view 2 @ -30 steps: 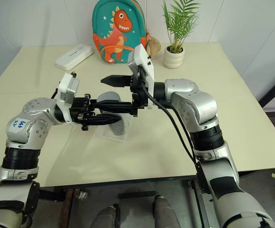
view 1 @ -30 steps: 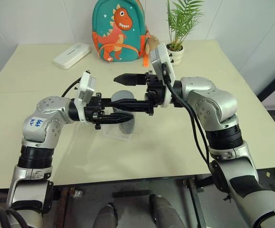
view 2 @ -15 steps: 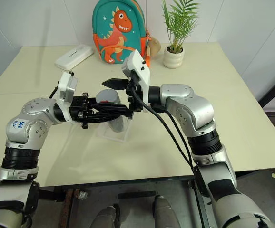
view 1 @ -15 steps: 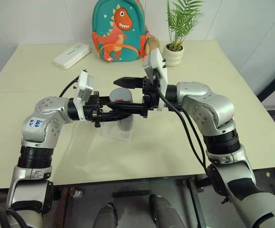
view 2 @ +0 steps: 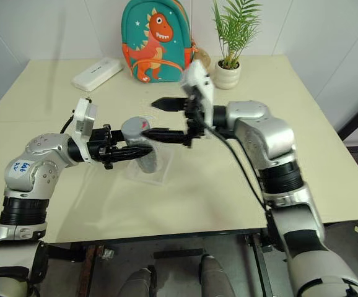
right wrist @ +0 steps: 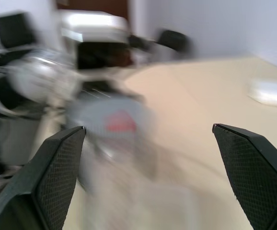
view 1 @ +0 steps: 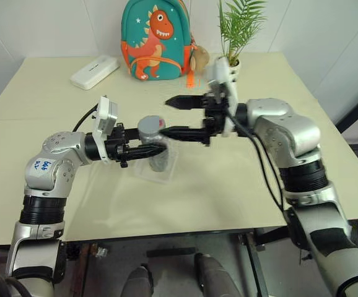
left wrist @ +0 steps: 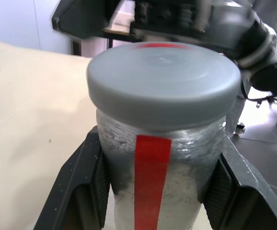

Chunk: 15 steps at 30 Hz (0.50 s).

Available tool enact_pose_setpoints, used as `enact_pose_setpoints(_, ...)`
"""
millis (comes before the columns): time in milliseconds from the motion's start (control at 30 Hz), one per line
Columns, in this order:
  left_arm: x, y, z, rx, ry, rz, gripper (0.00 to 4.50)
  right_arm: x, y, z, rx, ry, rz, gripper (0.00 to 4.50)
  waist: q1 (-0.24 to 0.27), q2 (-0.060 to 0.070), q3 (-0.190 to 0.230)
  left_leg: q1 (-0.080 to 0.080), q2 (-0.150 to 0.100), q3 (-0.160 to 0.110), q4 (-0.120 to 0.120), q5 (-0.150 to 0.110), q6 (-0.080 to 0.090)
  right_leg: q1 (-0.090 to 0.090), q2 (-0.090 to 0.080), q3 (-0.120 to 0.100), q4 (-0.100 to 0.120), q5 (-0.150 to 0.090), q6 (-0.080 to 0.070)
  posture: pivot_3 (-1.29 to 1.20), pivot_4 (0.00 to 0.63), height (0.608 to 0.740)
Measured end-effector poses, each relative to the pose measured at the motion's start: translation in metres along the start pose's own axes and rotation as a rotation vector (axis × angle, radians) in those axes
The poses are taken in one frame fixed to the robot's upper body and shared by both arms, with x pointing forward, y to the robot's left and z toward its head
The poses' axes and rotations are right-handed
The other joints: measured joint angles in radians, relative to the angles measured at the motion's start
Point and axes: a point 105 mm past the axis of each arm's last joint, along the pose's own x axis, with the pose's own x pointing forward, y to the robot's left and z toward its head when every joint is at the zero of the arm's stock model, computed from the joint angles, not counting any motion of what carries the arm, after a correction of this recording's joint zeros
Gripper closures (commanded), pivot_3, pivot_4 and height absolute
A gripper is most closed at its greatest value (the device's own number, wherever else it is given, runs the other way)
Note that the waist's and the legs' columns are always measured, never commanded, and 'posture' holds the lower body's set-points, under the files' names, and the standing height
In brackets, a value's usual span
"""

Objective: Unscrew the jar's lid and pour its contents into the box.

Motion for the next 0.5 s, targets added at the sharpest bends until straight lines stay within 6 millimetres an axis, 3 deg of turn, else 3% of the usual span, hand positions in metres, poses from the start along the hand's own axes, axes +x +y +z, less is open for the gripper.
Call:
enact_pose_setpoints(67,-0.002,-0.002,0.002,0.015,0.002,-0.001,2.32,-0.013,-0.003,-0.005,0.031,0.005,-0.015,0.05,0.000,0.000,0.000,0.000,0.000,0.000,-0.001,0.000,0.000,0.000,0.000,0.000,0.000,0.000,0.000,0.00,0.150,0.740)
enact_pose_setpoints(267,-0.002,-0.004,0.002,0.018,0.002,0.000,2.32,-0.019,0.016,0.001,0.087,-0.026,0.088,0.05,-0.016,0.001,0.000,0.002,0.000,0.000,0.000,0.000,0.000,0.000,0.001,0.001,0.003,0.000,0.000,0.00,0.150,0.740)
enact_pose_setpoints(500,-0.003,-0.003,0.002,0.019,0.006,0.011,2.32,0.026,0.050,0.013,0.110,-0.111,0.200,0.05,-0.014,0.001,0.000,0.002,0.000,0.000,0.003,0.001,0.001,0.000,0.001,0.001,0.007,0.000,0.000,0.00,0.150,0.740)
